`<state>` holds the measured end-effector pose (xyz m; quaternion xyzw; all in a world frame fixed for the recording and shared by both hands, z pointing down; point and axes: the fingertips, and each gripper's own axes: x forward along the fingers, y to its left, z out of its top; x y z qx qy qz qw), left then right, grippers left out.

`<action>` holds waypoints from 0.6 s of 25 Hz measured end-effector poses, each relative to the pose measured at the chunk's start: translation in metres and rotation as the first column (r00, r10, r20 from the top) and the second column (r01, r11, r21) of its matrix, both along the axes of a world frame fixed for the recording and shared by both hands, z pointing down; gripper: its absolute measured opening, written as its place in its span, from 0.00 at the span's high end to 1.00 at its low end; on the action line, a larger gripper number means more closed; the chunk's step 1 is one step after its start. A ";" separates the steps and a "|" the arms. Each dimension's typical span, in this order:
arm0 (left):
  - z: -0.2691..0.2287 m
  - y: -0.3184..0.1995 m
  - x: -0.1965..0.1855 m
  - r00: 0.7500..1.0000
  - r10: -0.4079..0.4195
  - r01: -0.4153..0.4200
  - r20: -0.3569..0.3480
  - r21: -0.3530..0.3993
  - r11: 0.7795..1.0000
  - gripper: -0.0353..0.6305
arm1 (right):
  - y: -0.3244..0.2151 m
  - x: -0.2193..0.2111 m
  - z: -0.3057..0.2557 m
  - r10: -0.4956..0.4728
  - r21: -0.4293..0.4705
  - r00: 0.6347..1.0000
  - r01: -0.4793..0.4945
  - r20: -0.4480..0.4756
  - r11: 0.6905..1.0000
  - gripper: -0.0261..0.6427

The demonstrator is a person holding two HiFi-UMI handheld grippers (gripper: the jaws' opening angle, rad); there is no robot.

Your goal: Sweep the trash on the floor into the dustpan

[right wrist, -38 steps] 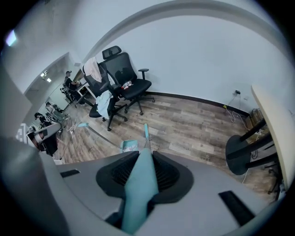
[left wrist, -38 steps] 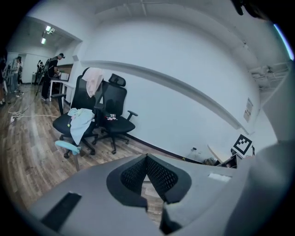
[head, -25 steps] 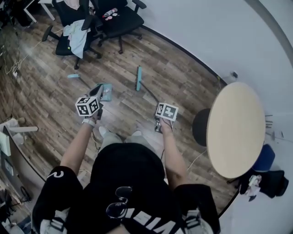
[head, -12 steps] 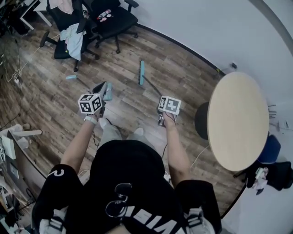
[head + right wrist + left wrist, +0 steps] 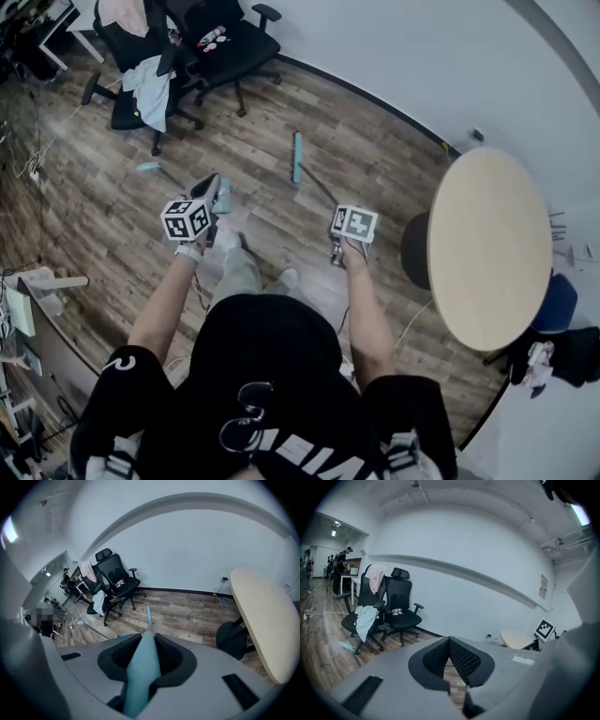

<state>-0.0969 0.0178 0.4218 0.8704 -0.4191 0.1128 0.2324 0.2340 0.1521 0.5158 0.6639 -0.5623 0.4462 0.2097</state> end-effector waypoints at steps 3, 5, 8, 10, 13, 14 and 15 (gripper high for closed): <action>-0.002 -0.002 0.000 1.000 0.002 -0.002 -0.005 0.006 1.000 0.96 | -0.001 -0.002 -0.001 -0.004 0.002 1.000 0.004 -0.007 1.000 0.83; -0.005 -0.003 0.002 1.000 0.008 -0.007 -0.010 0.013 1.000 0.96 | -0.003 -0.005 -0.003 -0.008 0.009 1.000 0.009 -0.002 1.000 0.83; -0.008 -0.004 0.004 1.000 0.017 -0.017 -0.013 0.016 1.000 0.96 | -0.008 -0.009 -0.007 -0.013 0.022 1.000 0.013 0.001 1.000 0.83; -0.008 -0.004 0.002 1.000 0.018 -0.018 -0.010 0.016 1.000 0.96 | -0.008 -0.011 -0.008 -0.010 0.016 1.000 0.010 -0.006 1.000 0.83; -0.009 -0.003 -0.005 1.000 0.013 -0.013 -0.012 0.017 1.000 0.96 | -0.010 -0.018 -0.011 -0.018 0.022 1.000 0.018 0.000 1.000 0.83; -0.009 -0.004 -0.006 1.000 0.010 -0.010 -0.014 0.017 1.000 0.96 | -0.011 -0.020 -0.011 -0.021 0.027 1.000 0.021 0.004 0.999 0.83; -0.009 -0.004 -0.008 1.000 0.007 -0.007 -0.016 0.018 1.000 0.96 | -0.012 -0.021 -0.012 -0.023 0.031 1.000 0.023 0.002 0.999 0.83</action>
